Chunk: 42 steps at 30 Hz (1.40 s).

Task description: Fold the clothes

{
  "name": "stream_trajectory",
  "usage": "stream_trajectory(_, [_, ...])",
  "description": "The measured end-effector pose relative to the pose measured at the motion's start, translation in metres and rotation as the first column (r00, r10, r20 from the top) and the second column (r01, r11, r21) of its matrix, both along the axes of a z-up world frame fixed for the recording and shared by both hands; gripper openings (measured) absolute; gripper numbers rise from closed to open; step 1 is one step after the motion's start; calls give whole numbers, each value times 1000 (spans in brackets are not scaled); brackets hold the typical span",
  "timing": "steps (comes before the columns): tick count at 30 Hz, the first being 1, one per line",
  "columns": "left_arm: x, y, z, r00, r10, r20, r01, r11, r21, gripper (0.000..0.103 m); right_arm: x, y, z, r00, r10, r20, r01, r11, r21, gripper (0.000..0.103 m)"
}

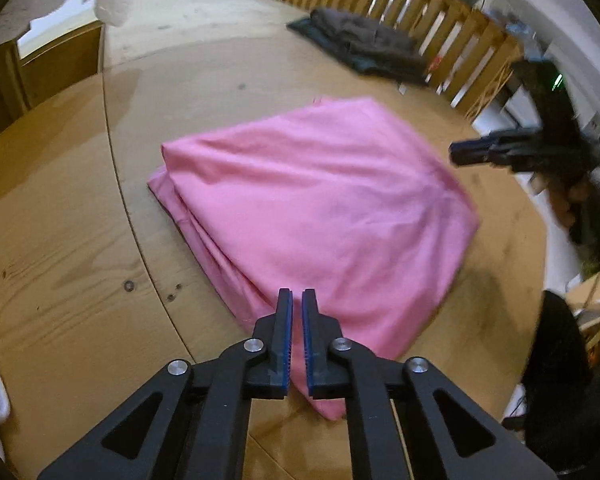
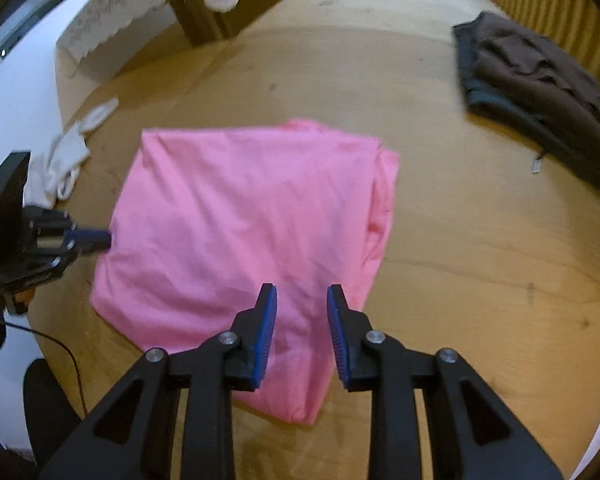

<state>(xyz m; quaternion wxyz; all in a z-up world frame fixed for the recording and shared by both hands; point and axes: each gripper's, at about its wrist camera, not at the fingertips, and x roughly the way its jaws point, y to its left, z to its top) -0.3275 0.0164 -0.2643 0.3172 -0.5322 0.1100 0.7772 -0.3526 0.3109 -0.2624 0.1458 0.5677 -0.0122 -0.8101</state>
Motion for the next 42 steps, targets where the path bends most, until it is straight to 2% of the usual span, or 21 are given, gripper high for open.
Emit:
stream_trajectory(3, [-4,-11,-2,998,62,-6,-62,997,-50,5,-3,2,-23,997,19,70,-25,996,82,26])
stream_trajectory(4, [-3,-15,1,997,74,-24,-75,995,-65,4,-1,5,-20,998,17,59,-23,996,88,26])
stream_trajectory(6, [-2,-17,12,996,74,-53,-77,995,-60,3,-4,12,-7,1000,-3,11,3,999,40,26])
stream_trajectory(10, [-17,8,26,997,34,-73,-32,999,34,4,-27,8,6,999,-8,-36,5,998,-64,26])
stream_trajectory(12, [-31,23,25,997,20,-72,-14,996,83,10,-42,-7,0,999,26,-43,-29,997,-77,26])
stream_trajectory(15, [-57,37,16,996,44,-74,-35,993,115,10,-66,-18,-15,998,62,-18,-63,994,-89,26])
stream_trajectory(18, [-76,31,2,992,76,-99,-73,997,32,8,-89,-2,-21,999,48,-20,-49,997,-62,24])
stream_trajectory(19, [-81,22,2,992,92,-90,-89,995,41,8,-94,11,-19,1000,-7,-8,7,998,-58,24])
stream_trajectory(21, [-88,13,9,988,121,-98,-121,993,11,7,-102,39,-12,994,-111,-1,111,992,-62,26])
stream_trajectory(22, [-88,11,14,985,123,-121,-124,992,-5,11,-101,52,-5,991,-129,-18,127,986,-106,27])
stream_trajectory(23, [-89,9,20,985,115,-130,-116,993,-4,15,-101,62,-1,990,-137,-24,133,982,-134,35])
stream_trajectory(24, [-89,7,26,987,100,-128,-99,995,11,26,-100,71,2,989,-145,-29,138,977,-161,50])
stream_trajectory(25, [-91,6,29,988,88,-128,-86,996,19,35,-101,76,1,988,-154,-30,147,977,-156,56])
stream_trajectory(26, [-93,6,30,989,78,-126,-76,997,20,37,-101,81,0,986,-162,-30,156,976,-150,58])
stream_trajectory(33, [-104,13,24,995,38,-91,-41,999,-30,40,-106,64,-26,999,-37,33,41,994,-105,59])
stream_trajectory(39, [-109,35,10,994,-31,-102,16,990,-141,44,-114,50,-25,1000,26,-10,-26,999,-33,60])
stream_trajectory(42, [-112,37,2,996,-48,-81,34,986,-165,44,-117,45,-26,996,83,-32,-83,997,-2,60])
